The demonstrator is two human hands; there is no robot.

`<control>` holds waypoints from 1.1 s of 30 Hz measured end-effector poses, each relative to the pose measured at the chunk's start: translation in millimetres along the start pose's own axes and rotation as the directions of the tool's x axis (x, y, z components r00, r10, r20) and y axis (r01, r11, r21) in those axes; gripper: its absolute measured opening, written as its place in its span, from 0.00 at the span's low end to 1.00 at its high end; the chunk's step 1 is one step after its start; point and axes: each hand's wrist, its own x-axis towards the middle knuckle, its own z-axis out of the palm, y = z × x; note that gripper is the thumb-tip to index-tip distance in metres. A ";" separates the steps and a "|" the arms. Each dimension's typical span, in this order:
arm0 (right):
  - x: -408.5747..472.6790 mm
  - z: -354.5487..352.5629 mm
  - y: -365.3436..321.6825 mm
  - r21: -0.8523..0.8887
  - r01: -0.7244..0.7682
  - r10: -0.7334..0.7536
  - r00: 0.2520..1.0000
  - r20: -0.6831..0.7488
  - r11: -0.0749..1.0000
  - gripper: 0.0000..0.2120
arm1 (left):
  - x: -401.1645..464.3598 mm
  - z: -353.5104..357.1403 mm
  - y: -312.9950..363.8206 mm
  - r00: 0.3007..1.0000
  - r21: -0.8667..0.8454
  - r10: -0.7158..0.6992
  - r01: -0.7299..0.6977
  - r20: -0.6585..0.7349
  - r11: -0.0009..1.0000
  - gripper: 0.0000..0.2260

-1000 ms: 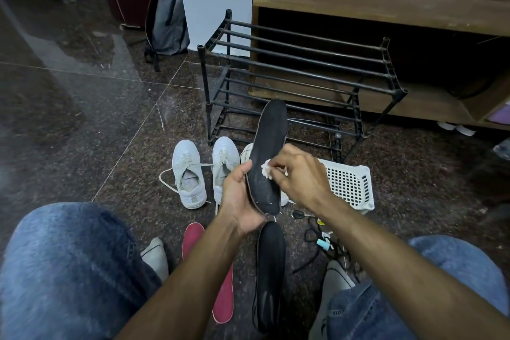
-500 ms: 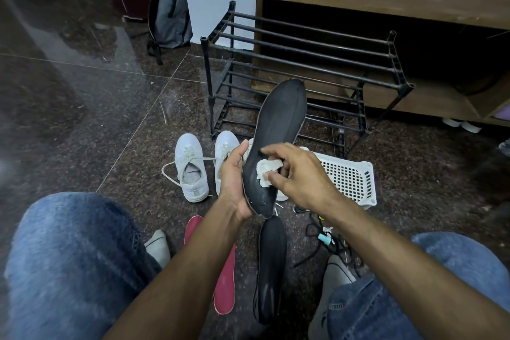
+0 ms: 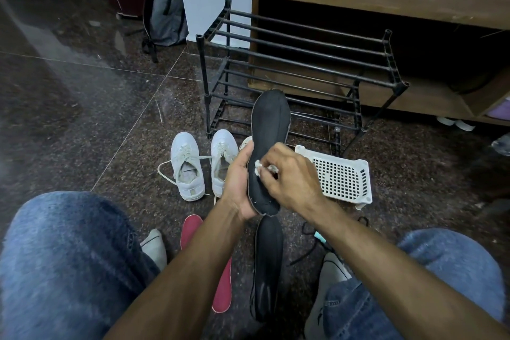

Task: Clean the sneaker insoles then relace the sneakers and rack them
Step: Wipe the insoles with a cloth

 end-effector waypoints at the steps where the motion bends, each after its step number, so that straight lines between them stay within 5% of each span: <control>1: -5.1 0.7 -4.3 0.038 0.051 -0.052 0.998 0.021 0.998 0.08 | 0.4 -1.8 0.9 1.000 -0.017 -0.022 0.022 0.000 1.000 0.29; 5: -9.6 -1.6 -7.7 -0.021 0.164 -0.162 0.982 0.094 0.986 0.11 | 3.4 -4.6 -0.7 1.000 -0.029 -0.013 0.013 -0.022 1.000 0.31; 9: 14.4 -8.8 7.1 -0.084 0.060 -0.061 0.998 0.000 0.995 0.09 | -0.3 -2.0 -9.1 0.999 -0.024 0.037 -0.037 -0.027 0.999 0.21; 15: -20.7 -8.1 -11.4 -0.018 0.181 -0.179 0.978 0.108 0.983 0.13 | 3.4 -4.1 -1.3 0.998 -0.014 0.048 -0.048 -0.028 0.999 0.32; 20: 14.4 -19.7 8.0 -0.174 0.045 -0.043 0.999 0.012 0.984 0.09 | 1.9 3.3 -12.0 0.997 -0.021 0.076 -0.077 -0.011 0.997 0.21; 26: -20.4 -16.3 -8.4 -0.040 0.223 -0.214 0.963 0.162 0.974 0.08 | 3.7 -3.1 -0.3 0.996 -0.014 0.073 -0.074 -0.040 0.997 0.25; 30: 8.0 -22.5 12.2 -0.197 0.091 -0.081 0.995 0.055 0.976 0.09 | 4.4 -0.9 -11.2 0.995 0.009 0.100 -0.100 -0.027 0.995 0.21; 33: -0.4 -18.2 8.3 -0.146 0.113 -0.105 0.992 0.063 0.983 0.09 | 2.0 -0.7 -6.8 0.995 0.000 0.099 -0.099 -0.030 0.995 0.23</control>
